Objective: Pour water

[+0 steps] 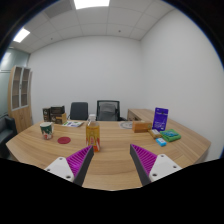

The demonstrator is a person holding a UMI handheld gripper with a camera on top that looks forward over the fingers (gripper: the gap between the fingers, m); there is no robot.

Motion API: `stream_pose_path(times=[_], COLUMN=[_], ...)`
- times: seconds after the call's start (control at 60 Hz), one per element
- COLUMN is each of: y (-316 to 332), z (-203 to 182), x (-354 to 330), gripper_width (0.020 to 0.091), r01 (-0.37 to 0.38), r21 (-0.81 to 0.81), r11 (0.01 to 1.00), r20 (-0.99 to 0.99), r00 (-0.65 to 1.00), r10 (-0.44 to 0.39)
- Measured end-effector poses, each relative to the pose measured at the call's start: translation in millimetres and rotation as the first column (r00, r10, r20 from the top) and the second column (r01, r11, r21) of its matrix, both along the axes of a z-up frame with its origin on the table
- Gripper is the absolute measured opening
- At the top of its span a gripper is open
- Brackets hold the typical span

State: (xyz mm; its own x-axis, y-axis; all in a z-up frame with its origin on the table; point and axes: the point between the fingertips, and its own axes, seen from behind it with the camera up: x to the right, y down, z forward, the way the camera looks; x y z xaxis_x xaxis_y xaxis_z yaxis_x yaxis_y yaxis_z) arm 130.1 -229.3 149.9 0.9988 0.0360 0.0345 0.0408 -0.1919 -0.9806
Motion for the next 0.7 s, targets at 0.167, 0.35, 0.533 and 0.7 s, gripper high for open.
stream_pose_path(times=[0.167,0.35,0.533,0.7], y=[90.5,178.1,230.6,249.1], z=[-34.9,-67.2,-86.8,-89.2], x=[-56.6,-92.2,-105.3,-100.8], gripper_width=[0.0808,0.0850,0.0850,0.0547], r01=[-0.070,-0.069,-0.022,0.024], r21=[-0.072,-0.112,-0.122,-0.093], r11=[0.995,0.991,0.992,0.995], r20=[-0.026,0.004,-0.002,-0.007], r00=[0.997,0.998,1.000,1.000], r10=[0.068,0.070,0.022,-0.025])
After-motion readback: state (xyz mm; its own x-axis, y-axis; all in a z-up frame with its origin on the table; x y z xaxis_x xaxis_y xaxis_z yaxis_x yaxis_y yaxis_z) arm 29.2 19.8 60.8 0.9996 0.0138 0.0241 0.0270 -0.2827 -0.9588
